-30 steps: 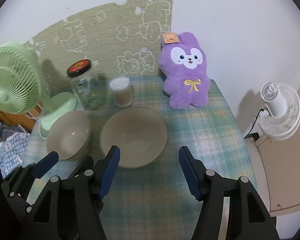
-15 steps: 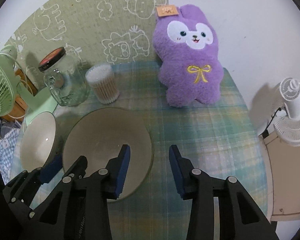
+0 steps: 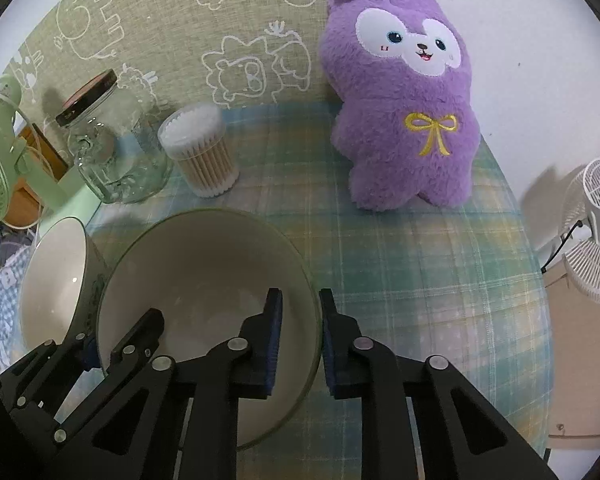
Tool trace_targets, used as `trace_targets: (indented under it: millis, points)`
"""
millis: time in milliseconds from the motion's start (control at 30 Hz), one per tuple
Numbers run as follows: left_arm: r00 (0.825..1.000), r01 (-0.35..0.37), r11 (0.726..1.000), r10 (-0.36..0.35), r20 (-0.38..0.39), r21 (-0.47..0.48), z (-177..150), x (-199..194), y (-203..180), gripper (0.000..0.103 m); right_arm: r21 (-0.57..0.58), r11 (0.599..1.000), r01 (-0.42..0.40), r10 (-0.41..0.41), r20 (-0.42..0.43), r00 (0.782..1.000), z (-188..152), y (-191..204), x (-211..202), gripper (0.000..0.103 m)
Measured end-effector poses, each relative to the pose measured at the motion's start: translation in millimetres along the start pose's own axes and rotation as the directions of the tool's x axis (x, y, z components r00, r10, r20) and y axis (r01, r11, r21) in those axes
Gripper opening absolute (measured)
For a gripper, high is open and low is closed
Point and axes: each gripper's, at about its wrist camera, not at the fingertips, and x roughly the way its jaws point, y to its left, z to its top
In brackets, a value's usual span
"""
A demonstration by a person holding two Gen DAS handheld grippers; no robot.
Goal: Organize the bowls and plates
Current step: 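Close both grippers on the rim of that cream bowl, then lift the bowl with both grippers and carry it over the first bowl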
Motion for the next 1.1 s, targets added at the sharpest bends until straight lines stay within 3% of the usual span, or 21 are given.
trace_targets:
  millis: [300,533,1100]
  points:
    - [0.999,0.020,1.000,-0.020,-0.026,0.001,-4,-2,-1,0.015,-0.003,0.999,0.032,-0.032,-0.014,0.999,-4,-2,-9,0.017]
    - [0.999,0.034,0.998,-0.033,-0.018,0.053,-21,-19,-6,0.015,0.031,0.998,0.054,-0.054,-0.025,0.998,-28,-8,-30,0.017]
    - [0.995,0.081,0.988,-0.088,0.054,0.130,-65,-96,29,0.015,0.088,0.991,0.103,-0.107,0.039,0.994,-80,27,-117,0.017]
